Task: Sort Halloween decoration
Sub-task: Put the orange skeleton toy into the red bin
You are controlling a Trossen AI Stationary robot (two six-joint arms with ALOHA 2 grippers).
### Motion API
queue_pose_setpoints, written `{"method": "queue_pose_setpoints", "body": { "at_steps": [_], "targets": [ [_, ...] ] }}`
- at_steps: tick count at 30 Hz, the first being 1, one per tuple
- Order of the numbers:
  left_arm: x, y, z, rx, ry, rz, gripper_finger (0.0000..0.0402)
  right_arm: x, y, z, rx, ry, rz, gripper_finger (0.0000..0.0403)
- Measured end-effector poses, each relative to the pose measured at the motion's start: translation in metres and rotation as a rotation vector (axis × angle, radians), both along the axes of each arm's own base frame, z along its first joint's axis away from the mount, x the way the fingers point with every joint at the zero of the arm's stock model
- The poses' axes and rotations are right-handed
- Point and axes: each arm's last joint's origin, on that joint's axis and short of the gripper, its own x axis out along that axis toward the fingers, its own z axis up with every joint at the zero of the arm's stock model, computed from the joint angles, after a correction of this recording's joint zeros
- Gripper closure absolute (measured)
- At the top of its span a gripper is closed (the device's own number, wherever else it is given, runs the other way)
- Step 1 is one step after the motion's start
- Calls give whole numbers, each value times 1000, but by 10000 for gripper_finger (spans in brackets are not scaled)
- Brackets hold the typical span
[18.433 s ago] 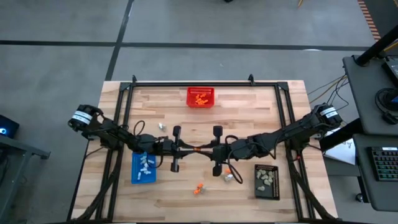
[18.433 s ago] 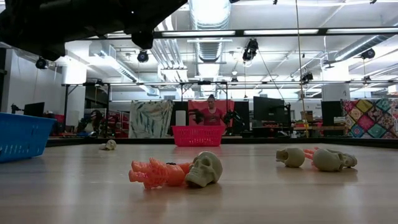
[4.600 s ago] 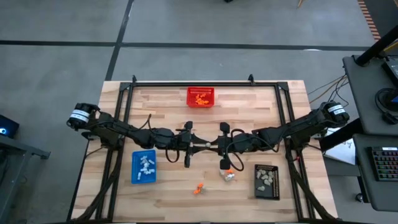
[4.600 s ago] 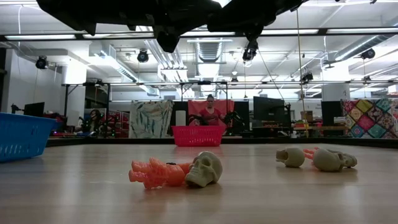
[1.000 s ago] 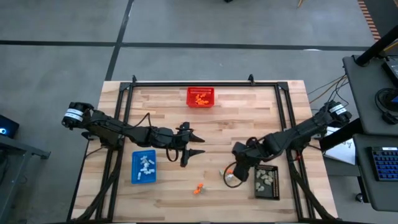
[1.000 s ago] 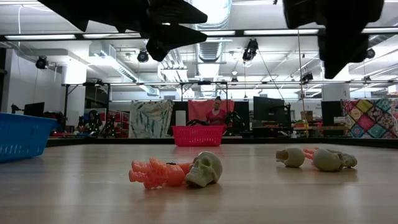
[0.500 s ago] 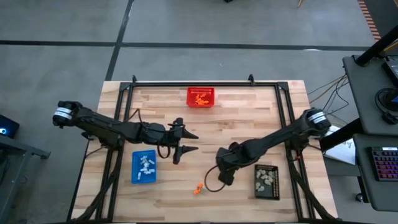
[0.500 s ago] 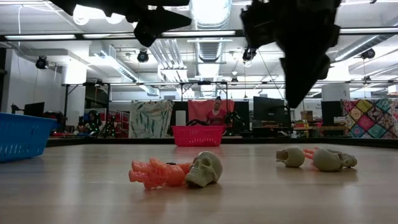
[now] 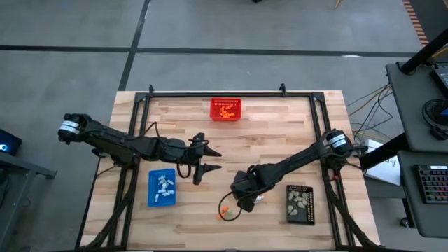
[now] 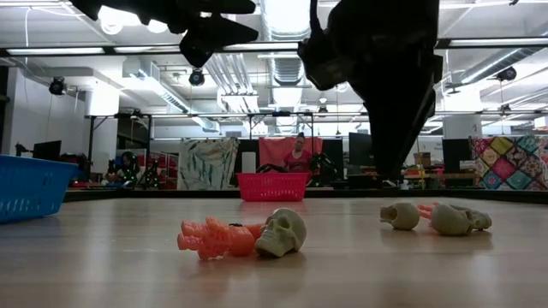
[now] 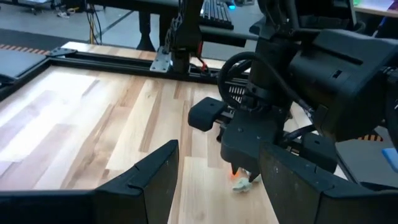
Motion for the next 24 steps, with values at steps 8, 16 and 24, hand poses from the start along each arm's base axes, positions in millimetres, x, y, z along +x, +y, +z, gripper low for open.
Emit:
{"method": "queue_pose_setpoints", "body": {
  "at_steps": [8,16,24],
  "targets": [
    [0,0,-1,11,5,-3,200,0,0,-1,-9,-2,-33,298],
    [0,0,-1,29,5,-8,200,-3,-1,-1,-1,36,-75,298],
    [0,0,-1,44,6,-13,200,-20,0,-3,-40,194,-26,298]
  ]
}}
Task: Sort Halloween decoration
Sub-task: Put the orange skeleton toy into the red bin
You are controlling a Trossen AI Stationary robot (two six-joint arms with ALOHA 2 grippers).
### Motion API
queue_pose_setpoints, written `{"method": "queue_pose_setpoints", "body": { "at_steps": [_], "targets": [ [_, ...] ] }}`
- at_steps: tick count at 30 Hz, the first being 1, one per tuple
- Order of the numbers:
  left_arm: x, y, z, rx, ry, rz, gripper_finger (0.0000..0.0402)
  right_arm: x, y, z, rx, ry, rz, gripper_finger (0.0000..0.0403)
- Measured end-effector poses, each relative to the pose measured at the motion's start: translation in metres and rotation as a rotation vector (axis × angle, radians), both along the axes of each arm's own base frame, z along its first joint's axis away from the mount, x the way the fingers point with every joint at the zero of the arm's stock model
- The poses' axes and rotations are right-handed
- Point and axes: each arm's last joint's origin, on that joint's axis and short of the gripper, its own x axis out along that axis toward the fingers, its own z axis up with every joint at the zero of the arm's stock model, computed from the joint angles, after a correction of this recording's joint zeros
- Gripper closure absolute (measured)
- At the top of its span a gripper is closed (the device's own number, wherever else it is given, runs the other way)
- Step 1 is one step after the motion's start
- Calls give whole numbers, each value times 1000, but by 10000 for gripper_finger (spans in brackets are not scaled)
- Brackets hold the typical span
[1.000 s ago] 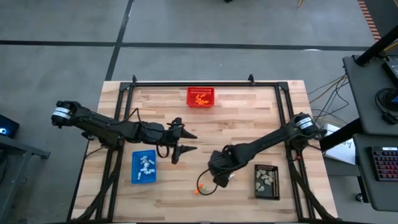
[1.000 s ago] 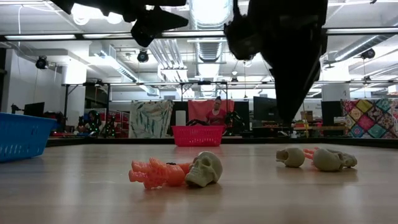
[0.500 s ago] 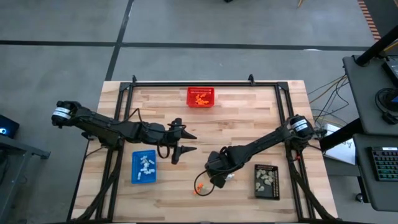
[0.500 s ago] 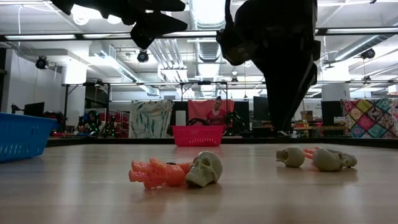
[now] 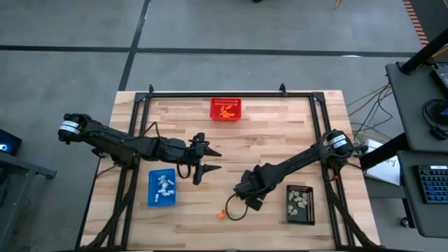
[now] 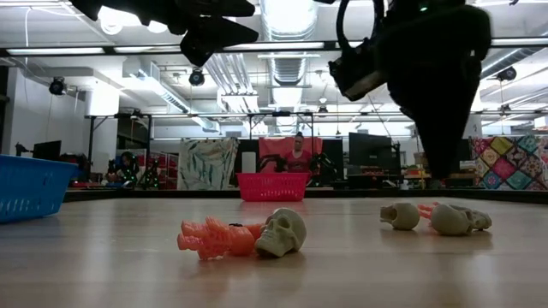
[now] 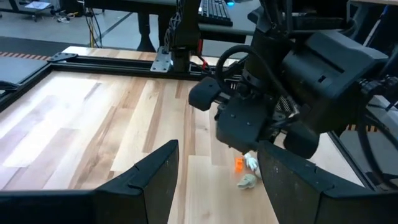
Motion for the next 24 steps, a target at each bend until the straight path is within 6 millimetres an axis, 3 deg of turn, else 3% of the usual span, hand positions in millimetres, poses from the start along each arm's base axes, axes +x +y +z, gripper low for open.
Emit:
{"method": "queue_pose_setpoints", "body": {
  "at_steps": [13,24],
  "targets": [
    [0,0,0,7,0,-2,200,2,7,-8,2,-79,90,298],
    [0,0,0,7,0,-2,200,-5,4,-27,-4,-69,108,298]
  ]
}}
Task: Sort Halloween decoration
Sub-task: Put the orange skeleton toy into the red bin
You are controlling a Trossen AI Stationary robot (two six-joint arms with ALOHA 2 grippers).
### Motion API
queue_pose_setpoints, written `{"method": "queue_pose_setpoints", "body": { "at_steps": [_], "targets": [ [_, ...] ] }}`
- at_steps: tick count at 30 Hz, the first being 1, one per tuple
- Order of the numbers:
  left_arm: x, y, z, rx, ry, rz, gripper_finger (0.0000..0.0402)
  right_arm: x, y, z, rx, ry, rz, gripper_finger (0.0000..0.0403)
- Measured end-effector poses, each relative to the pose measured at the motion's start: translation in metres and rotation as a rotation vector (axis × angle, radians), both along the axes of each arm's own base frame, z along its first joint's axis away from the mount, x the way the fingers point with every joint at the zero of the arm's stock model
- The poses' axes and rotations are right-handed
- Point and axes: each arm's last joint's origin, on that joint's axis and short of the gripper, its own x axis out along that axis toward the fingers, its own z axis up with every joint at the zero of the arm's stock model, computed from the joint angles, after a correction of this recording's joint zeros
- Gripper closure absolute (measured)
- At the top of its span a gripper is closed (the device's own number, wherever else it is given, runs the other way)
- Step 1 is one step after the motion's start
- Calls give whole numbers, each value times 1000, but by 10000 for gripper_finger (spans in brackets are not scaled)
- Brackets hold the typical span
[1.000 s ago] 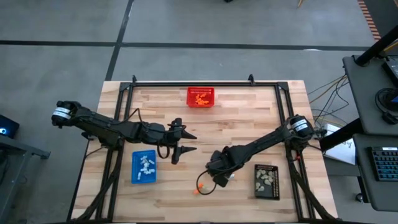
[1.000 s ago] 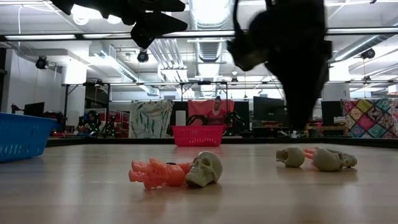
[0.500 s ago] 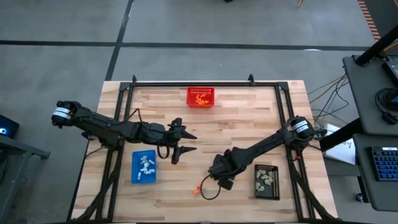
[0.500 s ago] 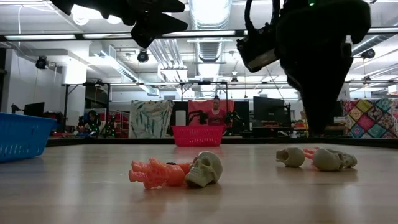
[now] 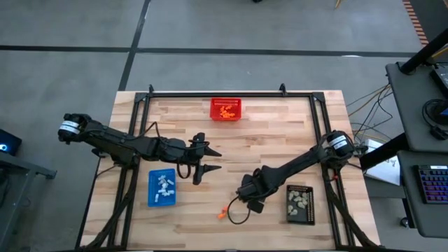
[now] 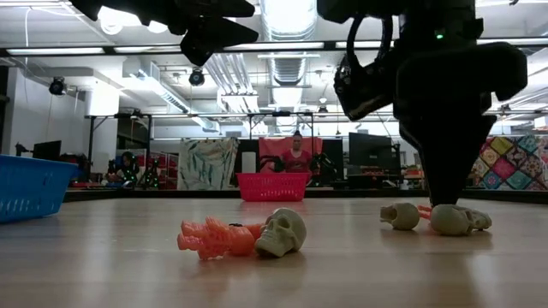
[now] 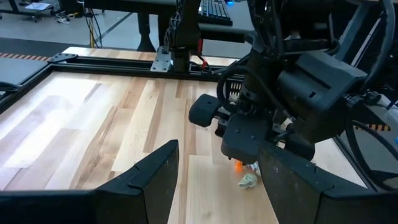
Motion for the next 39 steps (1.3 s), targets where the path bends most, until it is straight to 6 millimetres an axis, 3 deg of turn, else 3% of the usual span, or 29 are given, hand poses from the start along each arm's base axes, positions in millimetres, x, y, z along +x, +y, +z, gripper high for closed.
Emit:
{"method": "queue_pose_setpoints", "body": {
  "at_steps": [9,18,26,33,39],
  "targets": [
    [0,0,0,0,1,0,200,0,-1,-9,3,-40,44,306],
    [0,0,0,0,1,0,200,0,-1,-9,3,-42,53,383],
    [0,0,0,-1,0,0,200,0,-6,-2,0,-34,49,387],
    [0,0,0,-25,-2,7,200,8,-26,22,-82,-94,121,388],
    [-2,0,5,-26,-20,6,200,22,-72,36,-224,-171,189,389]
  ]
}}
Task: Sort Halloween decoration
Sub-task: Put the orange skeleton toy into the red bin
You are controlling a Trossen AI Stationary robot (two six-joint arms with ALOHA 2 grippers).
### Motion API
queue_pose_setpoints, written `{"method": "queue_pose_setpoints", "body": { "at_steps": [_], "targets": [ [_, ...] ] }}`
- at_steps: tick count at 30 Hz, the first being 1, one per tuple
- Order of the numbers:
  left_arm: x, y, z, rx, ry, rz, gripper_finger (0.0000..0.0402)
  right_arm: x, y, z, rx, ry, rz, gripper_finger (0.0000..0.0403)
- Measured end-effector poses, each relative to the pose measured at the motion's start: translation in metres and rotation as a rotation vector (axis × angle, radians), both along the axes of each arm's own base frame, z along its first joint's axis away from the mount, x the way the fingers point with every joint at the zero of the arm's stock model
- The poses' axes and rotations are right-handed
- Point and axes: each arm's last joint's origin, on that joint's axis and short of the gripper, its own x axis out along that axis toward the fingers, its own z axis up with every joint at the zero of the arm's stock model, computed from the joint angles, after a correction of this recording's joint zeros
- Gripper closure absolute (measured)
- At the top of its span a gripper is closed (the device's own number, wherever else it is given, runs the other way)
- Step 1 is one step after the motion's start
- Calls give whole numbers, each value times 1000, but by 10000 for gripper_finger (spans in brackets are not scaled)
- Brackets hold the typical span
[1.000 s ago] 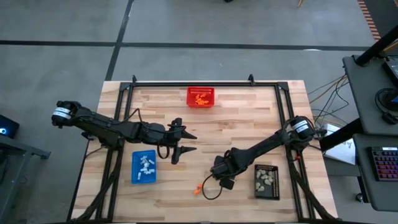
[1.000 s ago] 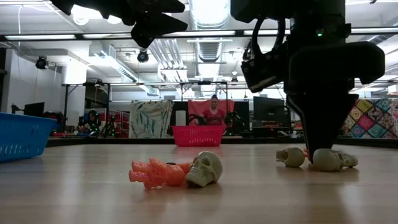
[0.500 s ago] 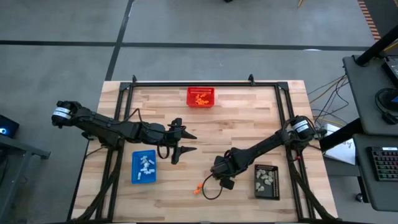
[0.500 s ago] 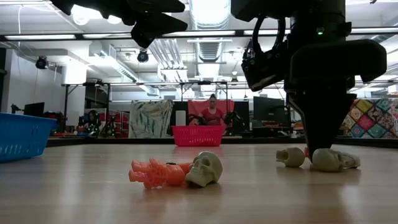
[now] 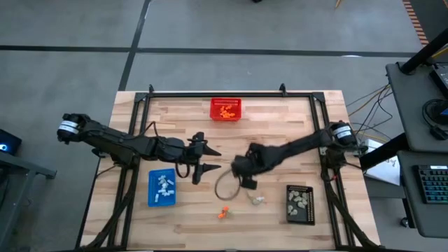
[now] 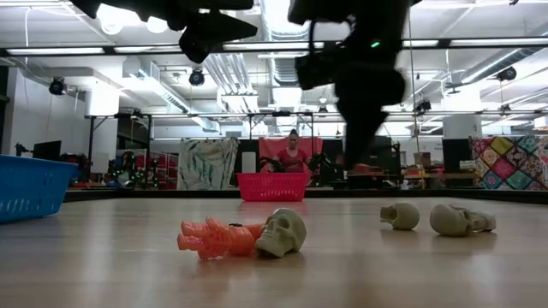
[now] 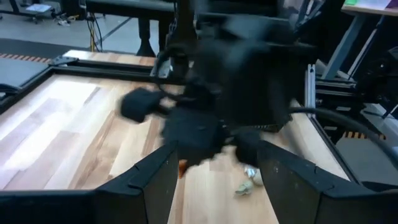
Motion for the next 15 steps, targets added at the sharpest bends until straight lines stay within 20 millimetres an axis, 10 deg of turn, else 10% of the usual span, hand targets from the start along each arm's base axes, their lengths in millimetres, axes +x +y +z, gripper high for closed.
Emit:
{"method": "queue_pose_setpoints", "body": {
  "at_steps": [15],
  "targets": [
    [-32,10,30,78,-48,130,200,36,-167,31,-92,-404,39,390]
  ]
}}
